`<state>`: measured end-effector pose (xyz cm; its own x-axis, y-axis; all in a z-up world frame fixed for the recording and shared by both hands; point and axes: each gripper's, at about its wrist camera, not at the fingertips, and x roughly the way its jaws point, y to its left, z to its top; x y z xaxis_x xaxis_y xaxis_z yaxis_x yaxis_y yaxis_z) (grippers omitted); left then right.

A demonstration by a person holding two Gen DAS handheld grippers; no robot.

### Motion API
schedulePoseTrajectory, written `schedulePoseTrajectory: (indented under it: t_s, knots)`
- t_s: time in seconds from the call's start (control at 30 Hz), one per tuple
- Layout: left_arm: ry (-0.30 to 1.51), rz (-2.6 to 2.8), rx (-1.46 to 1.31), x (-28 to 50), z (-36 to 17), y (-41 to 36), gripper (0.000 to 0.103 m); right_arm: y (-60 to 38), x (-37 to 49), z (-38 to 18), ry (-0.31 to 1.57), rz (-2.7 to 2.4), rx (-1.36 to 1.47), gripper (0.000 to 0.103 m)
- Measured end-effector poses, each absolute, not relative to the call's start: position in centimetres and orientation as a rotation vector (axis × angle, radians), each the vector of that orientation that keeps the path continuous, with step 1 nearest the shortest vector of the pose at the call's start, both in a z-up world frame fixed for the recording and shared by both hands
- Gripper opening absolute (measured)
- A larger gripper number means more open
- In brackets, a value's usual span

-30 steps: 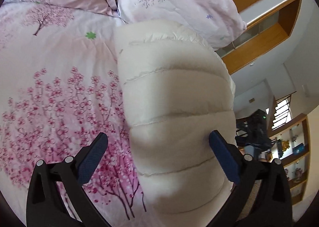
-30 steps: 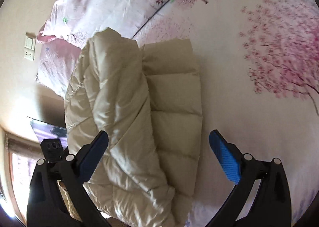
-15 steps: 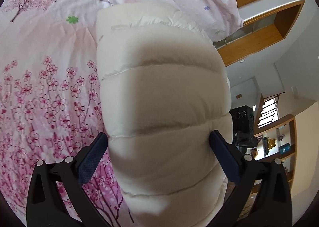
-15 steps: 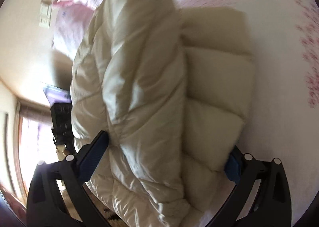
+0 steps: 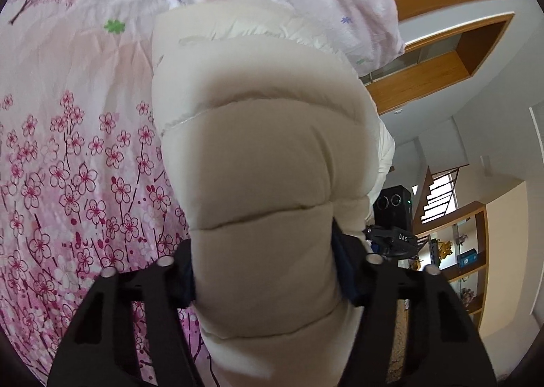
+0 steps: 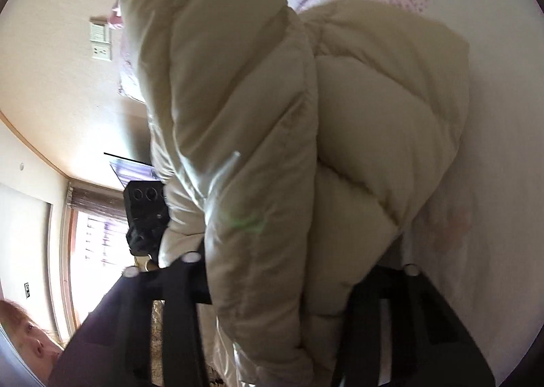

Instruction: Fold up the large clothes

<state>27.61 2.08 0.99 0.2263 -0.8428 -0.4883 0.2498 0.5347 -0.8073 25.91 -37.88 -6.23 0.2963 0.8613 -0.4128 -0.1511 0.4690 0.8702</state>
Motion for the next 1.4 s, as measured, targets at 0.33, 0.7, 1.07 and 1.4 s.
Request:
schedulePoseTrajectory:
  t_s: [0.33, 0.7, 1.07, 1.4]
  knots:
    - [0.93, -0.826, -0.632, 26.6, 5.0, 5.1, 0.044, -34.0, 26.0, -0.2, 0.917, 0.822, 0.694, 0.023]
    - [0.83, -0.595, -0.543, 29.3, 8.6, 12.9, 0.044, -24.2, 32.2, 2.4, 0.818, 0.855, 0.57, 0.023]
    - [0.981, -0.442, -0.499, 32.3, 3.0, 15.5, 0.052, -20.6, 36.7, -5.3, 1.093, 0.657, 0.699, 0.047]
    - [0.818, -0.311, -0.363, 27.9, 7.6, 16.0, 0.062, -20.7, 28.9, 1.1, 0.794, 0.341, 0.422, 0.071]
